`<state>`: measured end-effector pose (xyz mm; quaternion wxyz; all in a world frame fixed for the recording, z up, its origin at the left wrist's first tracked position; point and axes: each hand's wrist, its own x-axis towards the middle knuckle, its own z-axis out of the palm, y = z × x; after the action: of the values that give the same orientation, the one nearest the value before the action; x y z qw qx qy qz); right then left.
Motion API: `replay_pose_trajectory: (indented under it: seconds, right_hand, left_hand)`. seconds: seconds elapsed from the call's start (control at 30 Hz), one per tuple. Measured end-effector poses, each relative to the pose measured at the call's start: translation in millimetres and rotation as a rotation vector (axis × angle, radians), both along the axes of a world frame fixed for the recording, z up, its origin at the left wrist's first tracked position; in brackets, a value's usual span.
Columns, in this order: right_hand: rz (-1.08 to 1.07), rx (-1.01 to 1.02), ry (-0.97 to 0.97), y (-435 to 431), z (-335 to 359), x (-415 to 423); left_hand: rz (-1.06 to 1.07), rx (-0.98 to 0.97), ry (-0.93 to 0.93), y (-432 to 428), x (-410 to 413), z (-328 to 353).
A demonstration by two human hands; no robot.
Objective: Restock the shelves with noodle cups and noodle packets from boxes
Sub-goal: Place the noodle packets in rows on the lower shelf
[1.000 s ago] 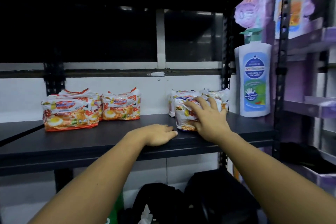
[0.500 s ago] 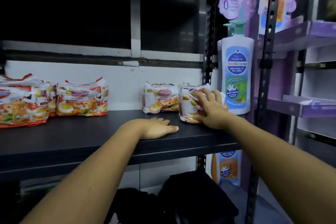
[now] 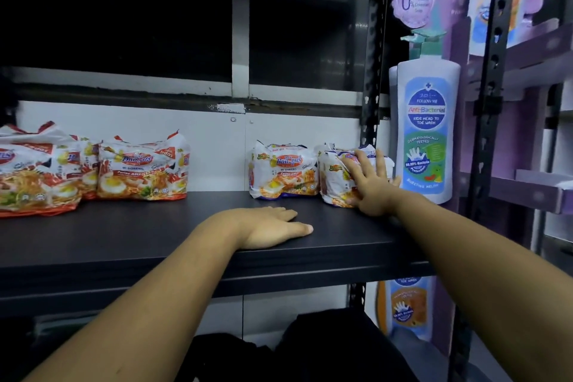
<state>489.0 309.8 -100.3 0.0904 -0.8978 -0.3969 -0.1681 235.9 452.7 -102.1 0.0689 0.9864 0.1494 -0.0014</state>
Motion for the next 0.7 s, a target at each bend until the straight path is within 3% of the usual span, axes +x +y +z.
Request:
replay_pose_trajectory:
  seconds: [0.3,0.7]
  right_hand:
    - [-0.053,-0.118,0.026,10,10,10]
    - [-0.024,0.017,-0.066,7,3,1]
  left_hand:
    - [-0.003,0.004,-0.017,-4,-1,2]
    - [0.004,-0.052,-0.052,2,-1,2]
